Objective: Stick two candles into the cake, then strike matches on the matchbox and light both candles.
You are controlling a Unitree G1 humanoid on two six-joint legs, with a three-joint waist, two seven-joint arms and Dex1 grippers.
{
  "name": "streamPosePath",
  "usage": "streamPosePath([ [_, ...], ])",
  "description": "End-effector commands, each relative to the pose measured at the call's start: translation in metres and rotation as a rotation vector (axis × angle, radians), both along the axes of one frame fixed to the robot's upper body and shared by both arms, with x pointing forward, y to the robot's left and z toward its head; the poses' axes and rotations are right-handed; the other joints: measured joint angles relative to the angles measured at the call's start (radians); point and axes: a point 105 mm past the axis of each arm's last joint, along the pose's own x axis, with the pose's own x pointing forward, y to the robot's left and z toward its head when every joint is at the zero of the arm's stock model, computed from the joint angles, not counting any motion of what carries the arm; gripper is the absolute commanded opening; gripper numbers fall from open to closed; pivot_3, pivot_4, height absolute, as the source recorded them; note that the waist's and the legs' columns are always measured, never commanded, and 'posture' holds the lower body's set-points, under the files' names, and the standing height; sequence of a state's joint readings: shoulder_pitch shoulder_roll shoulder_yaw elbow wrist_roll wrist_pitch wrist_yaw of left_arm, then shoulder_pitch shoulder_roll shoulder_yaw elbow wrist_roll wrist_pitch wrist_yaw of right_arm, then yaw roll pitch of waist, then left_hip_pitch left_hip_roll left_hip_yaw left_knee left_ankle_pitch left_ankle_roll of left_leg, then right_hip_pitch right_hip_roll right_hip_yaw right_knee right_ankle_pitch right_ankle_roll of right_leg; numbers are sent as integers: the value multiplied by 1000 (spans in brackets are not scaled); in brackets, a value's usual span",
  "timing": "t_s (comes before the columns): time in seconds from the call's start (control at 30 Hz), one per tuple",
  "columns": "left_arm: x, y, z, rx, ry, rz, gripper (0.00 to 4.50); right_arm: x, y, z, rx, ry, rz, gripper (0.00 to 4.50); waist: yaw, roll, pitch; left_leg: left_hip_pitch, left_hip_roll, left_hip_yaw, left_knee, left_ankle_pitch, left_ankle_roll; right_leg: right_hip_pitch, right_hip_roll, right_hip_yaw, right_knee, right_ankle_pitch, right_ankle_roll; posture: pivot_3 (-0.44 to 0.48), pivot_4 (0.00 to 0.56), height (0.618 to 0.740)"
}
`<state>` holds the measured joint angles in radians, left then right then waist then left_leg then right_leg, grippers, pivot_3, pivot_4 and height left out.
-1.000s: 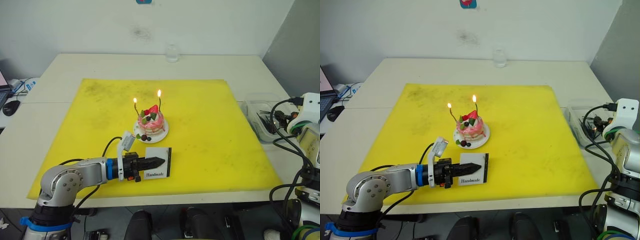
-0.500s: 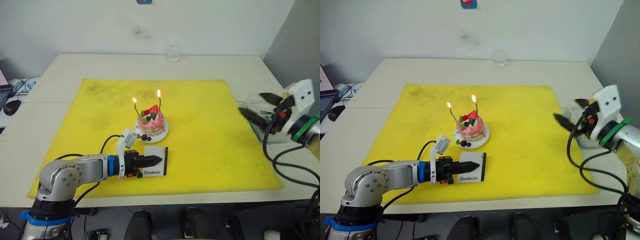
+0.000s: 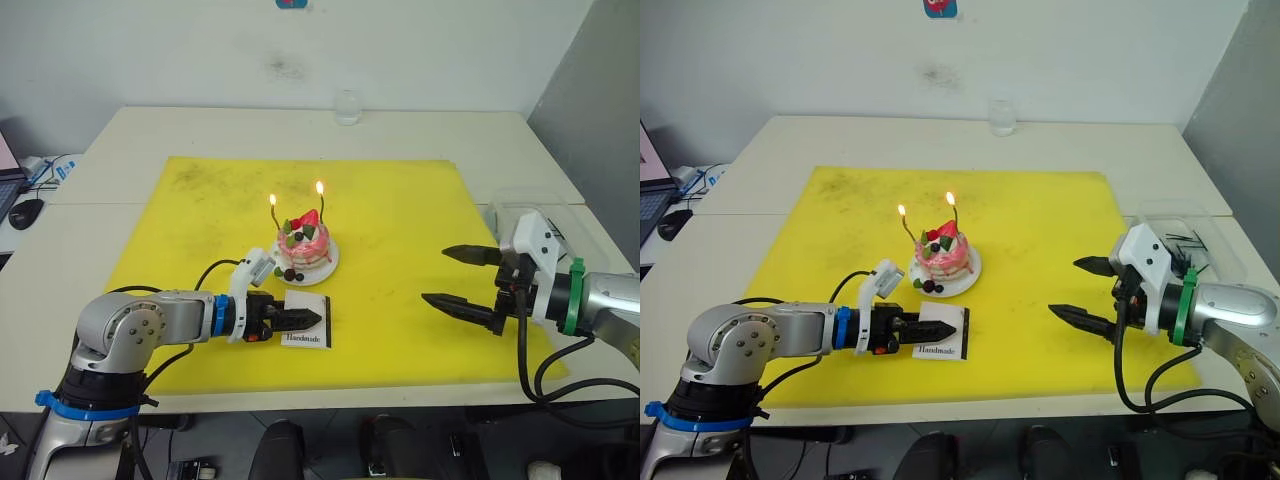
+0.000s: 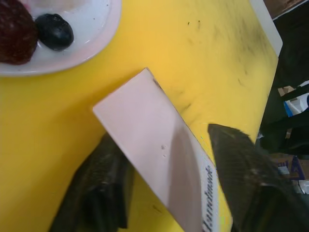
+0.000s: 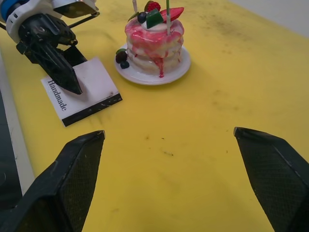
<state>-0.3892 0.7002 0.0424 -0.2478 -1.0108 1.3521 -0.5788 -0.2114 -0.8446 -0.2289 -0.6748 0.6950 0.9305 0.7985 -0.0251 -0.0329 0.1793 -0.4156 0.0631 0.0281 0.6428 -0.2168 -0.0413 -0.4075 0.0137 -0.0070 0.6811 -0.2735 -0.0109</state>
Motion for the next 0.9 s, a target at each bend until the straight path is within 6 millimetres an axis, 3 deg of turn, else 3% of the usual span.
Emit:
streamPosePath([
  [0.03,-2,6,16,8,-43,-16,4176,-4,3,7,-6,-38,19,4500,-1,0,0,0,0,0,0,0,0,0,0,0,0,0,0,0,150,740],
  [0.07,-3,8,19,18,-53,-24,4477,-4,3,8,-16,-43,19,4500,-1,0,0,0,0,0,0,0,0,0,0,0,0,0,0,0,150,740],
  [0.17,-9,16,28,48,-81,-48,4477,-4,1,8,-50,-57,23,4500,-1,0,0,0,1,0,0,0,0,0,0,0,0,0,0,0,150,740],
  [0.33,-23,45,47,156,-188,-68,4477,-5,-8,16,-103,-88,29,4500,-2,0,0,0,1,0,-2,0,0,-2,-1,1,0,-1,-1,0,150,740],
  [0.47,-24,80,60,294,-360,-20,4477,-1,-29,29,-193,-186,-5,4500,1,0,1,0,1,0,-3,0,0,-3,-3,0,-1,-2,-3,0,150,740],
  [0.6,-14,135,68,512,-590,111,4477,0,-60,38,-294,-220,-29,4500,6,1,1,0,1,1,-4,0,0,-3,-5,-1,-1,-3,-5,0,150,740],
  [0.73,-16,172,67,600,-656,190,4477,-1,-84,44,-362,-214,-40,4500,9,1,1,0,1,2,-5,0,0,-3,-6,-1,-1,-5,-9,0,150,740],
  [0.9,-22,183,63,560,-640,232,4477,-2,-91,44,-384,-181,-5,4500,10,1,1,0,3,3,-6,0,0,-3,-8,-1,-1,-4,-7,0,150,740],
])
